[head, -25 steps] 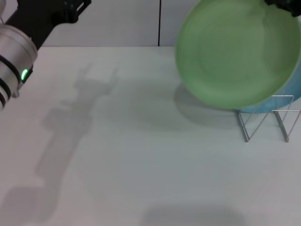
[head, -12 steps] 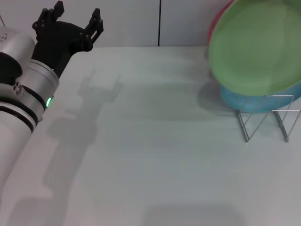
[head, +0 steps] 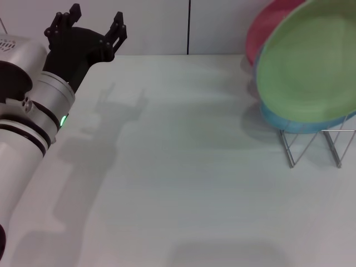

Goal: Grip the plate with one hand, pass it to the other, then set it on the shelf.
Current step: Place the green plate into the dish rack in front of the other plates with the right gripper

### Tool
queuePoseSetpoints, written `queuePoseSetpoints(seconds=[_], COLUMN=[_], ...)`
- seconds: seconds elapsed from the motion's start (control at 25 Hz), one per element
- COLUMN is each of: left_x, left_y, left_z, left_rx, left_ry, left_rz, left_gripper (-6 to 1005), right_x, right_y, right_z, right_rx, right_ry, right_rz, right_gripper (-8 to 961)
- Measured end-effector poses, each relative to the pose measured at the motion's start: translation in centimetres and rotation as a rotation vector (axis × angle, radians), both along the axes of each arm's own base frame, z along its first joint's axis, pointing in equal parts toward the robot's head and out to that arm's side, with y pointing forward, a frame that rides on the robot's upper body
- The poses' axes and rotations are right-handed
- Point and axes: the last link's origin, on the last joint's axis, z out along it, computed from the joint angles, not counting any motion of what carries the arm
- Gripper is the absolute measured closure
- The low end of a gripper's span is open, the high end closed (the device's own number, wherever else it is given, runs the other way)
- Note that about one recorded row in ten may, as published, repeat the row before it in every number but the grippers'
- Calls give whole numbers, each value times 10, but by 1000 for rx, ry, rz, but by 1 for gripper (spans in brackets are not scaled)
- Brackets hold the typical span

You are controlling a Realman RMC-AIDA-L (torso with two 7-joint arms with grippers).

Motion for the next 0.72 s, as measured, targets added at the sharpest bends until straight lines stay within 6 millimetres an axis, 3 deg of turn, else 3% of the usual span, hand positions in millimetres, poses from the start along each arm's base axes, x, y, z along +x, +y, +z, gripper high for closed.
queuePoseSetpoints(seconds=[0.72], left_x=[3], left_y=[3], left_z=[-1], left_rx=[-8], left_ry=[3], left_rz=[-10], left_gripper=[206], right_x=[9], right_y=[-6], right_z=[-1], right_rx=[-19], right_ry=[-80], right_rz=[38], right_gripper=[918])
